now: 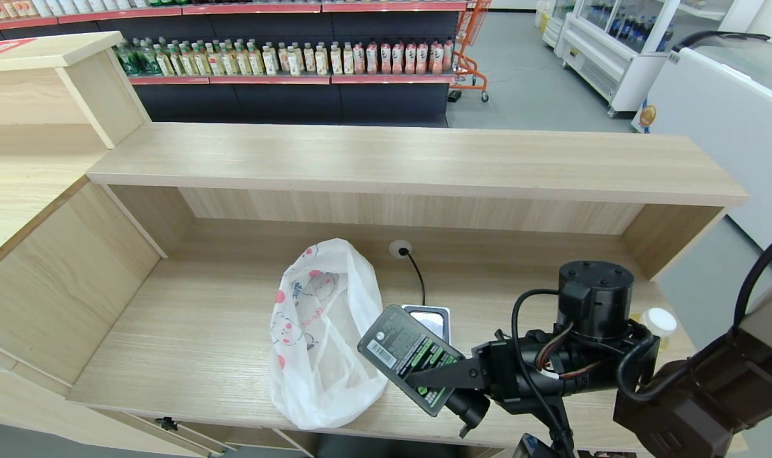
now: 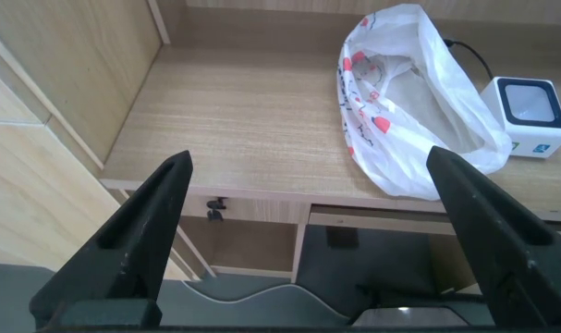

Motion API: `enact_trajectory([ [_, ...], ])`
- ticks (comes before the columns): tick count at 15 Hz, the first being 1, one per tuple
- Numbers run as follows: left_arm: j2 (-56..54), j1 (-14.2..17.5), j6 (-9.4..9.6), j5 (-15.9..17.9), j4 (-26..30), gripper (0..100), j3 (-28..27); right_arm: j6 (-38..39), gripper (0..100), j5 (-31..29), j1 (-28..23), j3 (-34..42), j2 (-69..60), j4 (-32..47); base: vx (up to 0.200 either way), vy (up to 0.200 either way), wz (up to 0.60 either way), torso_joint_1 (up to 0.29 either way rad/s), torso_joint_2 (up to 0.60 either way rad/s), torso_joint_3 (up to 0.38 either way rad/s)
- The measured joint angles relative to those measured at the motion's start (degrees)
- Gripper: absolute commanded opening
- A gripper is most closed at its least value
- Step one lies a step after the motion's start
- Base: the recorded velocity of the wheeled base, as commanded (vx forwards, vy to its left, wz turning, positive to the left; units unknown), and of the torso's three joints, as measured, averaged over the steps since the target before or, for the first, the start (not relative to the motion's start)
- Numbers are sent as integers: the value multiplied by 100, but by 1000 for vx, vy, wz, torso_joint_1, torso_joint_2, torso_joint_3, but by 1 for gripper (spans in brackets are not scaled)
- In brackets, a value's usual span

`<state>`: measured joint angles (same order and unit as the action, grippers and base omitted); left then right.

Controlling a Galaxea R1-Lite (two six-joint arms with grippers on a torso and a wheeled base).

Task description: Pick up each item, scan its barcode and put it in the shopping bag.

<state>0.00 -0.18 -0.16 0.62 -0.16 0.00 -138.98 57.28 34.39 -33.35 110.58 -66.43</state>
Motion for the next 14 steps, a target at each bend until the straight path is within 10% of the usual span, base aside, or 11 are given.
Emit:
enact_trajectory([
  [14, 0, 0, 0, 0, 0, 100, 0, -48, 0, 17, 30, 22, 59, 2, 0, 0, 0, 0, 0, 0],
])
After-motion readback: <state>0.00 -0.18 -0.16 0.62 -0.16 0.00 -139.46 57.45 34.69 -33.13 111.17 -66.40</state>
